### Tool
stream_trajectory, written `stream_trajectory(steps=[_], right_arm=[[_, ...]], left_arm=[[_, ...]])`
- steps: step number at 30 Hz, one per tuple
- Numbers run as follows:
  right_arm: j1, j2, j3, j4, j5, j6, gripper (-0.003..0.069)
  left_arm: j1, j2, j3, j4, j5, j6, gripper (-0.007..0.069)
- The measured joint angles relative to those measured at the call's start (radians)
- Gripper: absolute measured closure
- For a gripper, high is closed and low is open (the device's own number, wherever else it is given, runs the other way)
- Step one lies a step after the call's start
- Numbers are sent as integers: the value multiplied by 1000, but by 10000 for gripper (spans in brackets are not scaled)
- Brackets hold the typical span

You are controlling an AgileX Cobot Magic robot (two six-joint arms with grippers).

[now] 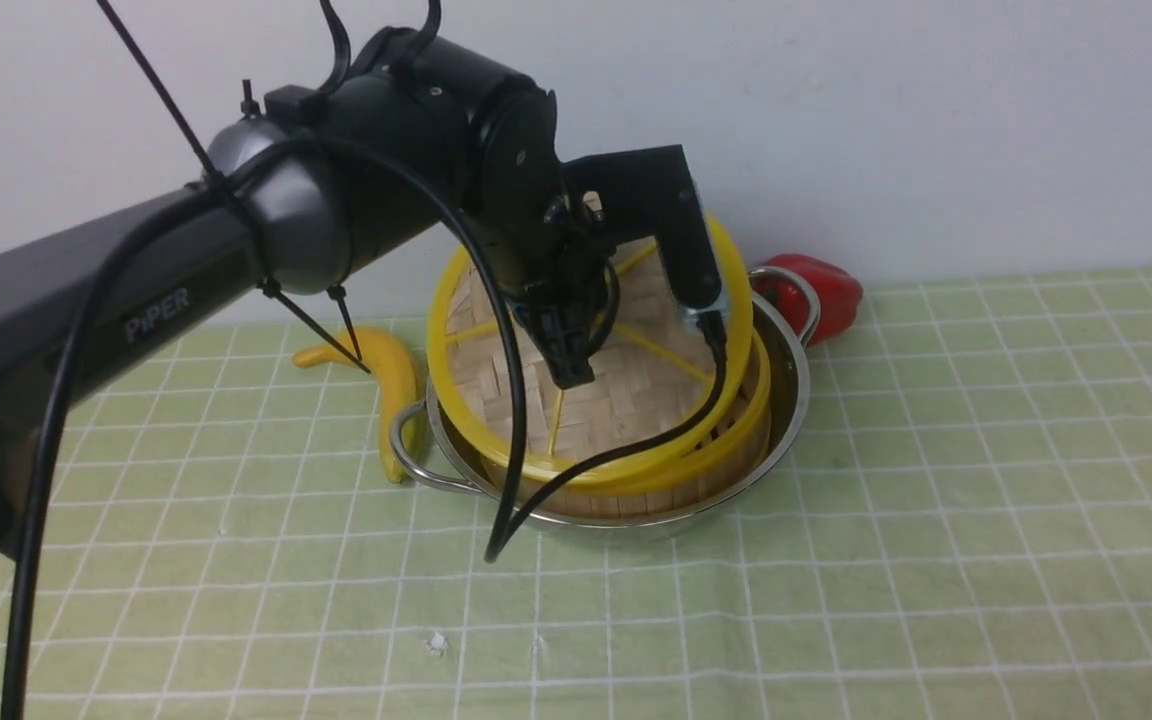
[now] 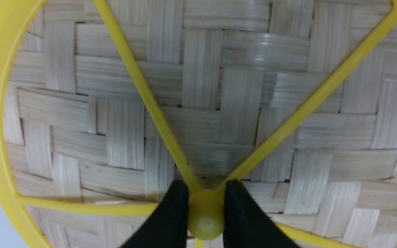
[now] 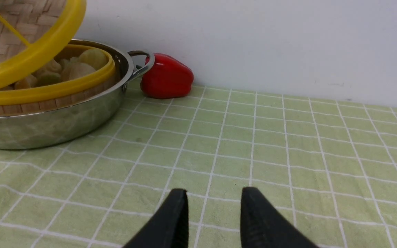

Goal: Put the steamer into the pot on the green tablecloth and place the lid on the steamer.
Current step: 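Place the yellow bamboo steamer lid onto the steamer in the pot with the left gripper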

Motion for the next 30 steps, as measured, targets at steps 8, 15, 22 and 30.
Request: stream_trajectory(steps=[8, 15, 22, 30], right_arm=[[0, 0, 0, 0, 0, 0, 419], [0, 0, 0, 0, 0, 0, 419], [0, 0, 0, 0, 0, 0, 419], [0, 0, 0, 0, 0, 0, 419]], left_arm=[[0, 1, 0, -21, -33, 41, 508], [0, 43, -1, -17, -46, 47, 508], [-2, 62, -1, -17, -80, 48, 508], [-4, 65, -1, -9, -94, 51, 508]])
